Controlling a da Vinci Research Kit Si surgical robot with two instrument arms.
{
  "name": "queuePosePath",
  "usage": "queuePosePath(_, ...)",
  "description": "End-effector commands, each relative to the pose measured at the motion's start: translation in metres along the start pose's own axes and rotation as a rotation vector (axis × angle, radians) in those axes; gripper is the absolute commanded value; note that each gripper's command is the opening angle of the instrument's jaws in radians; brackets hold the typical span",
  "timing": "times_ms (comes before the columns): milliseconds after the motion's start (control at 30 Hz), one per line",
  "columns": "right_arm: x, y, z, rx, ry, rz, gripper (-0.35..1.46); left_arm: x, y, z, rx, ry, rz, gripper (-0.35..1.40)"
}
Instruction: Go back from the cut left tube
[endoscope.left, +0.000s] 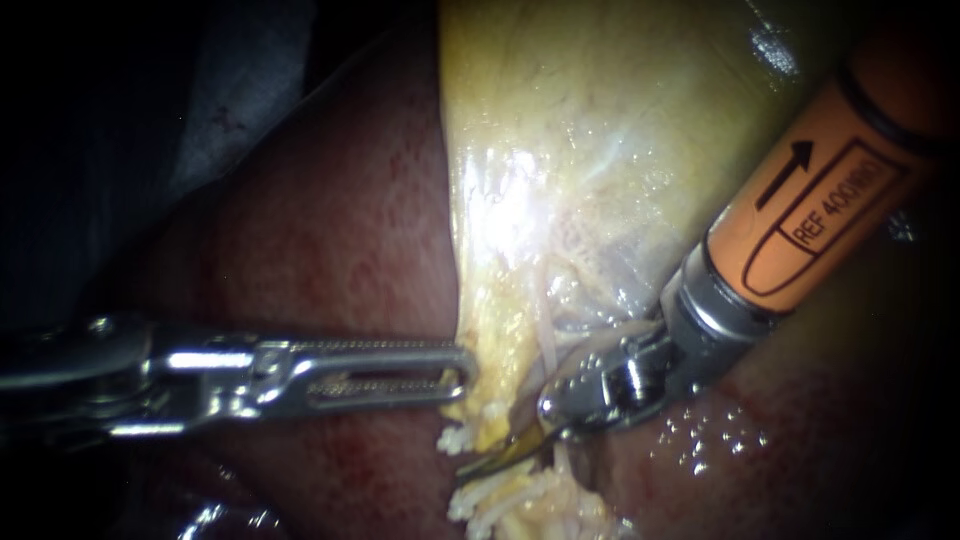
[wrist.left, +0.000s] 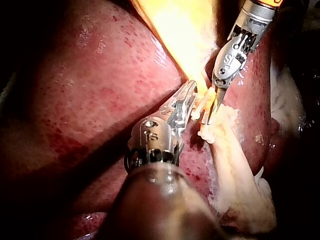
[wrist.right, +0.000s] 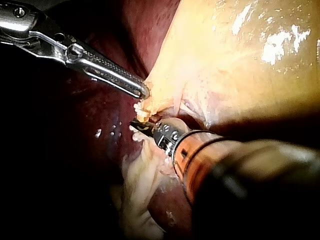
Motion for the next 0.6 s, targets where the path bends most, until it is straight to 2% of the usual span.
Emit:
queuePosePath(33,0.0001,0.0,-0.0001,-0.002,0.001,0.002,0.32,0.0,0.0,0.0,0.0,0.0,0.0,-0.35)
queuePosePath(133,0.0002,0.0,-0.0001,-0.005,0.002,-0.01,0.36,0.0,0.0,0.0,0.0,0.0,0.0,-0.35)
queuePosePath(200,0.0003,0.0,-0.0001,-0.013,0.006,-0.015,0.44,0.0,0.0,0.0,0.0,0.0,0.0,-0.35)
queuePosePath(600,0.0006,0.0,-0.0005,-0.017,0.01,-0.018,0.46,0.0,0.0,0.0,0.0,0.0,0.0,-0.35)
